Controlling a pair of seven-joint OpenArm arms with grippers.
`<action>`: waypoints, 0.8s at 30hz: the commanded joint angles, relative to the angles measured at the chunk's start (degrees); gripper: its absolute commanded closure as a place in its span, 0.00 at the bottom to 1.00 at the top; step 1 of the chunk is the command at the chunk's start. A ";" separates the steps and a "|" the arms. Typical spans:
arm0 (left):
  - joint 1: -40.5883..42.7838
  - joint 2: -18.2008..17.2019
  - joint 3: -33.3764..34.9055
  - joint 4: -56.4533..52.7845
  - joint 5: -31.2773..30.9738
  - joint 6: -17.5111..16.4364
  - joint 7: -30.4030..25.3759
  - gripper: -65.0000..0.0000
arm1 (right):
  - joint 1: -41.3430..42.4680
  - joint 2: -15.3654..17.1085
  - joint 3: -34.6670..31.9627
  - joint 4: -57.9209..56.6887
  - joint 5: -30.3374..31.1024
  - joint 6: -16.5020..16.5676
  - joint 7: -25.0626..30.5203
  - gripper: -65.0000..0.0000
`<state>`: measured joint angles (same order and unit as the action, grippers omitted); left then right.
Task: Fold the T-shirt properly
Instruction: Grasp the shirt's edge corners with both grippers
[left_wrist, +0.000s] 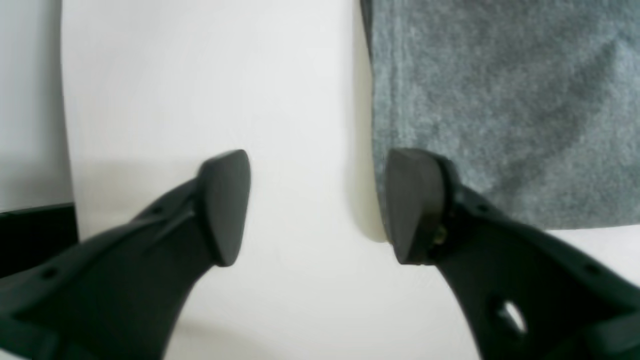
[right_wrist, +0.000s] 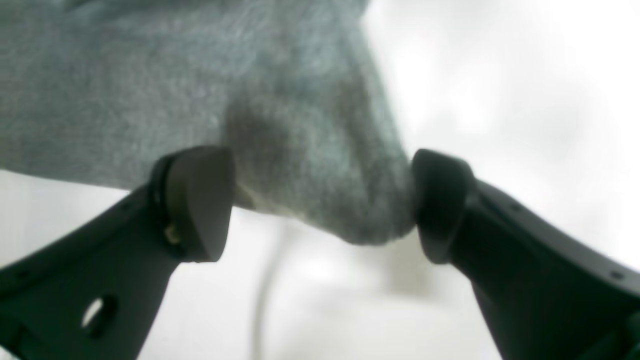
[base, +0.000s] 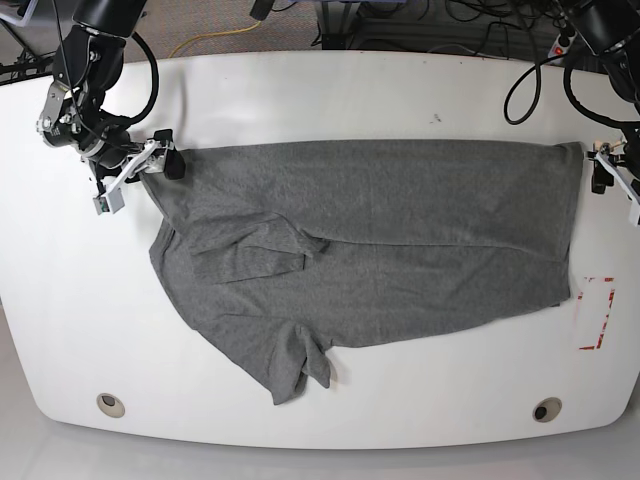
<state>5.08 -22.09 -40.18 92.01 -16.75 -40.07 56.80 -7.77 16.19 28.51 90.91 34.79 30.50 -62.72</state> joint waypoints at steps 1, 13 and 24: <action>-0.47 -0.81 0.58 -0.18 -0.52 0.07 -1.02 0.33 | 0.87 0.74 0.45 -1.02 0.78 0.14 0.96 0.22; -0.29 1.65 2.51 -4.49 -0.43 0.07 -1.02 0.32 | 0.78 0.39 0.45 -2.87 0.95 0.22 1.05 0.60; -0.64 1.73 5.33 -12.75 -0.52 0.07 -2.69 0.32 | 0.61 0.39 0.45 -2.78 1.30 0.40 1.05 0.81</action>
<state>4.99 -19.57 -35.27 79.22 -16.80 -40.03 55.00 -7.70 15.70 28.71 87.24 34.92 30.50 -62.19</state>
